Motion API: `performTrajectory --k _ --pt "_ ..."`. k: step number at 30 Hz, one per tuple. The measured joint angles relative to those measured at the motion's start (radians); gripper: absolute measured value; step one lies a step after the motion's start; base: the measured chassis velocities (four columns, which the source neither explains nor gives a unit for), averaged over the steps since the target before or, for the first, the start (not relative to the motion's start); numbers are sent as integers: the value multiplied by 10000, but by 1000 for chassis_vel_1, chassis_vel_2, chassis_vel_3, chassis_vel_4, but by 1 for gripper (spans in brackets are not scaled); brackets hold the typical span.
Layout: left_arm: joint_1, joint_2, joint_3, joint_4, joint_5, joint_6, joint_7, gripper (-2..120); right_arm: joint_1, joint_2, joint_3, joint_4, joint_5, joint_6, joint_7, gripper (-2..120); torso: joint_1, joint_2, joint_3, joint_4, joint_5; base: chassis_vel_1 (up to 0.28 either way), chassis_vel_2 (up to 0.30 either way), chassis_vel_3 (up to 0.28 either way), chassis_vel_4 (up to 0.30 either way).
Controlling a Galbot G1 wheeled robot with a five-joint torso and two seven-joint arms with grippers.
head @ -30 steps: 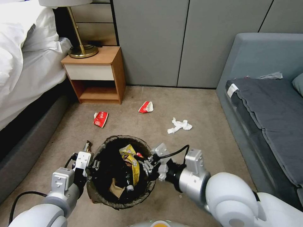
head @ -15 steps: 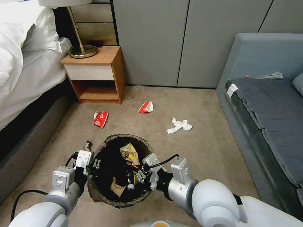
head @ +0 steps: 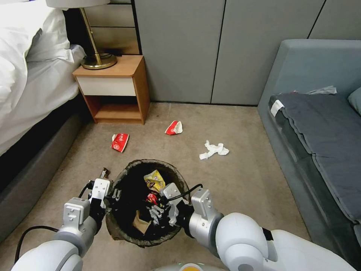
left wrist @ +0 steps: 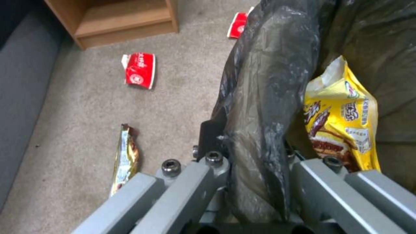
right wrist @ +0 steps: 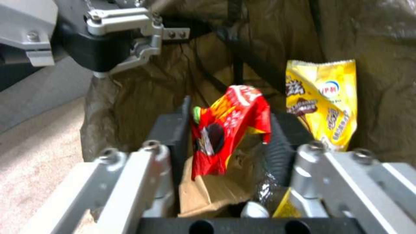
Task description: Pick up the trash bin, then pick up the garbage from the floor and place it into the trash bin.
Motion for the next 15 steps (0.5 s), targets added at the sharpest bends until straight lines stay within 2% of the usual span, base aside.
performTrajectory --k 7,14,15 --pt "-23 -50 0 1 26 9 1 3 310 44 12 102 -2 -39 -479 72 0 0 0 0 1 0 0 0 0" --pt "-29 -109 3 3 44 18 3 3 368 3 86 137 0 -39 -534 89 0 0 0 0 1 0 0 0 0" --pt "-30 -131 5 3 54 20 4 3 368 -28 124 144 0 -40 -548 98 0 0 0 0 1 0 0 0 0"
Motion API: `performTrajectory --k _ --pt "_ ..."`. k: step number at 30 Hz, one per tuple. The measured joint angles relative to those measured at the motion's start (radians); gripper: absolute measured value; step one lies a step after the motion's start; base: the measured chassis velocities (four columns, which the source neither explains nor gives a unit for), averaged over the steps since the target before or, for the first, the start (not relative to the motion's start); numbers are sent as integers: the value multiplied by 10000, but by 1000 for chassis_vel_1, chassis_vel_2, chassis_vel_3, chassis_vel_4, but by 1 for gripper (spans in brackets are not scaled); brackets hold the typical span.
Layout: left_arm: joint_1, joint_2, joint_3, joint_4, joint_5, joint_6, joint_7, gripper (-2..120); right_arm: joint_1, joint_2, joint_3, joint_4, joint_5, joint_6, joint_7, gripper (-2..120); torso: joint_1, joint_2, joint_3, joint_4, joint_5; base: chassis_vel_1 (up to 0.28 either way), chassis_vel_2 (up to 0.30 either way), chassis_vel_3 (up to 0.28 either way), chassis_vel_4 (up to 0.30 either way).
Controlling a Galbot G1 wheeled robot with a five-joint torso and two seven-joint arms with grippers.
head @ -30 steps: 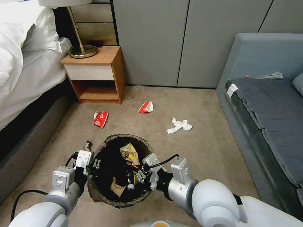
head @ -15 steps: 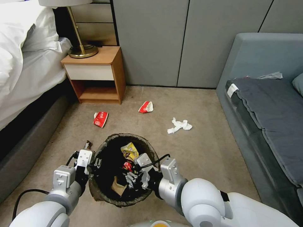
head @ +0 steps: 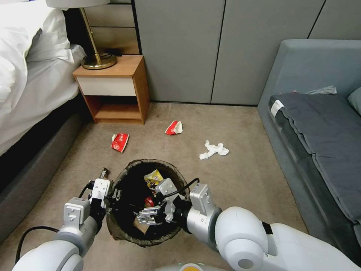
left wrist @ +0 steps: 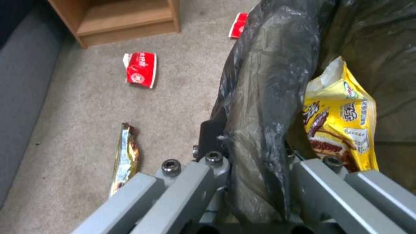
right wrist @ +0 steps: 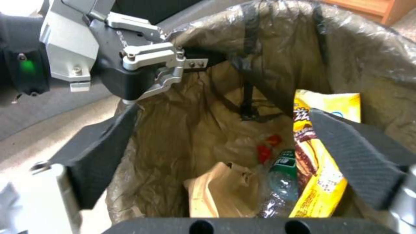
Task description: Pick up the trash bin, then pick up the garbage from the floor and place it into the trash bin.
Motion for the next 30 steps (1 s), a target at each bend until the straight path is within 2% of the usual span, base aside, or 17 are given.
performTrajectory --k 12,17,19,20,24,25,27,29,30 --pt "-14 -75 13 0 34 12 46 3 -24 -114 399 82 -200 199 -450 100 0 0 0 1 0 0 0 0 0" --pt "-66 -65 -37 2 20 12 67 3 -388 -428 1427 392 -747 844 -1474 100 0 0 0 3 1 0 0 0 0" --pt "-97 -78 -88 17 12 8 110 3 -1074 -927 2409 564 -1649 1388 -2207 100 0 0 0 -1 1 0 0 0 0" --pt "-97 -78 -88 17 12 8 110 3 -1074 -927 2409 564 -1649 1388 -2207 100 0 0 0 -1 1 0 0 0 0" --pt "-144 -121 -291 97 1 -47 210 3 -1897 -1562 3669 744 -2479 2309 -2484 100 0 0 0 -3 1 0 0 0 0" --pt "-144 -121 -291 97 1 -47 210 3 -1897 -1562 3669 744 -2479 2309 -2484 100 0 0 0 -3 1 0 0 0 0" --pt "-156 -215 -412 119 -13 -85 213 3 -2216 -1679 4124 574 -3027 3060 -2309 100 0 0 0 1 0 0 0 0 0" --pt "-149 -272 -447 122 -13 -105 214 3 -2358 -1683 4313 507 -3195 3265 -2273 100 0 0 0 2 2 0 0 0 0" --pt "-129 -353 -484 124 -10 -133 216 3 -2695 -1674 4730 431 -3430 3557 -2245 100 1 0 0 5 0 0 0 0 0"
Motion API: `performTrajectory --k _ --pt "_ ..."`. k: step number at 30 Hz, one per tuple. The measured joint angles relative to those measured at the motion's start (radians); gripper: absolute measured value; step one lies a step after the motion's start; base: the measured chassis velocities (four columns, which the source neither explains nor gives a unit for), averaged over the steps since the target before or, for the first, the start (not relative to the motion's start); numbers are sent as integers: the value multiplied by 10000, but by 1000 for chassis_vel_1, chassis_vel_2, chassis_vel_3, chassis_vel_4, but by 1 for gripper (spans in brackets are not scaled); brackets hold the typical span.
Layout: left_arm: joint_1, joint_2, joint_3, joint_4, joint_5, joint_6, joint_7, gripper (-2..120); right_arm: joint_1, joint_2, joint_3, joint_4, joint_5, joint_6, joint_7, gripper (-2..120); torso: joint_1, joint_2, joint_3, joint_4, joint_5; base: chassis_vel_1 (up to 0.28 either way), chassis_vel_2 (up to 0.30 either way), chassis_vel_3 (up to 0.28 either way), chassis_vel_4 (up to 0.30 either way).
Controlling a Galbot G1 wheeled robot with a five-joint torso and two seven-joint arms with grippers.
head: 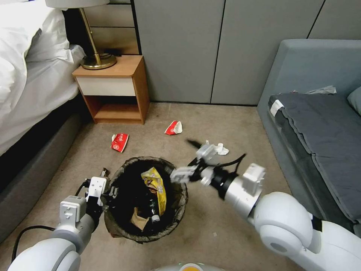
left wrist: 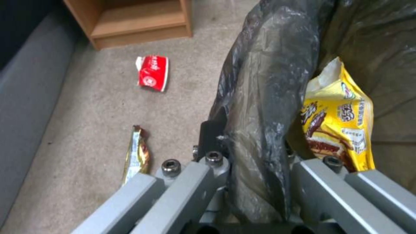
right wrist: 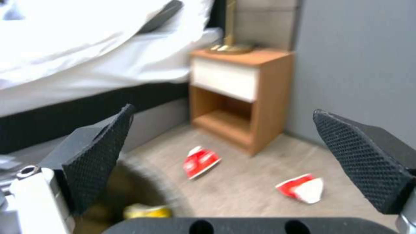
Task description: Pick up the trash bin, then pick up the garbage from the floor and place it into the trash bin.
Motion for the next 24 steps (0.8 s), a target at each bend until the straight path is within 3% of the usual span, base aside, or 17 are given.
performTrajectory --k 5,7,11,13,14,16,17,18,19,24 --pt "-4 -90 -38 11 -3 -45 13 3 -1473 194 1338 30 -671 501 -166 100 0 0 0 -4 1 0 0 0 0" --pt "12 -123 -86 14 -27 -86 30 3 -3221 682 2680 63 -1603 780 -378 100 0 0 0 -5 2 0 0 0 0" --pt "32 -160 -113 14 -38 -110 65 3 -4227 1131 3509 74 -2179 922 -601 100 -1 0 0 -4 -1 0 0 0 0" --pt "27 -206 -120 30 -35 -176 127 3 -5678 2022 4463 23 -3580 1286 -906 100 -1 0 -1 -6 1 0 0 0 0" --pt "27 -206 -120 30 -35 -176 127 3 -5678 2022 4463 23 -3580 1286 -906 100 -1 0 -1 -6 1 0 0 0 0" --pt "-2 -322 -103 130 30 -266 161 3 -6936 3418 5042 -188 -5120 1866 -1190 100 -1 0 -1 -7 0 0 0 0 0" --pt "-2 -322 -103 130 30 -266 161 3 -6936 3418 5042 -188 -5120 1866 -1190 100 -1 0 -1 -7 0 0 0 0 0" --pt "4 -402 -87 162 63 -308 197 3 -7520 4364 5248 -305 -5736 2279 -1324 100 -1 0 -1 -9 1 0 0 0 0" --pt "22 -440 -79 162 65 -329 214 3 -7813 4831 5350 -364 -5984 2536 -1401 100 -2 0 -1 -8 -3 0 0 0 0" --pt "80 -521 -86 153 54 -389 239 3 -8612 5641 5557 -513 -6487 3428 -1488 100 -1 0 -1 -4 -3 0 0 0 0"
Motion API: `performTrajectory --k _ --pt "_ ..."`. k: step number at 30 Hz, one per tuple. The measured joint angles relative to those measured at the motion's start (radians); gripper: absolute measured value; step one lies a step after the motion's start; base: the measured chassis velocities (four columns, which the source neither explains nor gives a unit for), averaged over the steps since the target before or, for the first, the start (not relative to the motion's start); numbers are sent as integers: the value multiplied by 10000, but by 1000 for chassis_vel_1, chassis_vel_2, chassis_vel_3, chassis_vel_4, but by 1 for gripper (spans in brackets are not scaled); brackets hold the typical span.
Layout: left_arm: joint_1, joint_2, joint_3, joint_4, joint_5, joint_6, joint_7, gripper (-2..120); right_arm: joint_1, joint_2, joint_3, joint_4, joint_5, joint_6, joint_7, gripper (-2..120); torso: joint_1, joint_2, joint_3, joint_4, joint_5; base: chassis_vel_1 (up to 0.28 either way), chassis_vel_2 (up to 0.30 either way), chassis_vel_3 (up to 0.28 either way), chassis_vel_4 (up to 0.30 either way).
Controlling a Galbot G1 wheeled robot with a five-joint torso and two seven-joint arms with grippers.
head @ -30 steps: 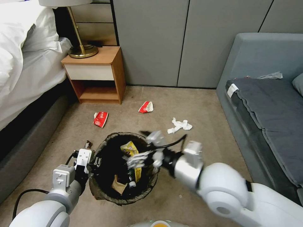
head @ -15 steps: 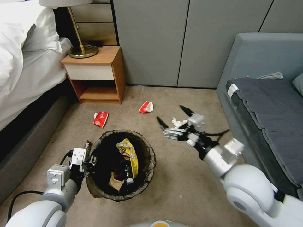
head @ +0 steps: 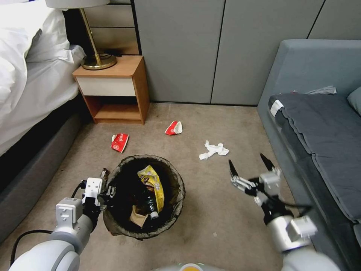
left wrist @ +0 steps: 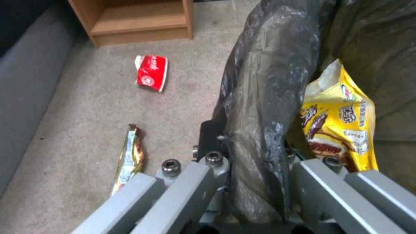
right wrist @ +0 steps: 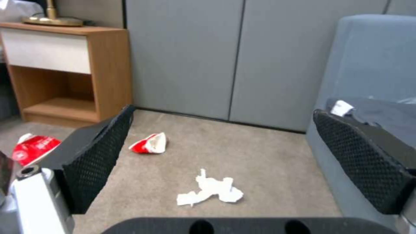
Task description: Pick up the trash bin, then pick up the garbage from the floor and place it into the trash bin.
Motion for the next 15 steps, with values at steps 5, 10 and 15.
performTrajectory --k 5,10,15 --pt "28 -17 -61 -84 -10 -27 0 3 -781 189 343 -86 -133 849 52 100 0 0 0 1 2 0 0 0 0" --pt "68 -179 -55 -152 26 -33 1 3 -1461 449 492 -142 -325 1565 81 100 0 0 0 -1 4 0 0 0 0" --pt "205 -413 -49 -179 219 -66 0 3 -1868 541 603 -239 -373 2080 39 100 0 1 1 0 3 0 0 0 0"
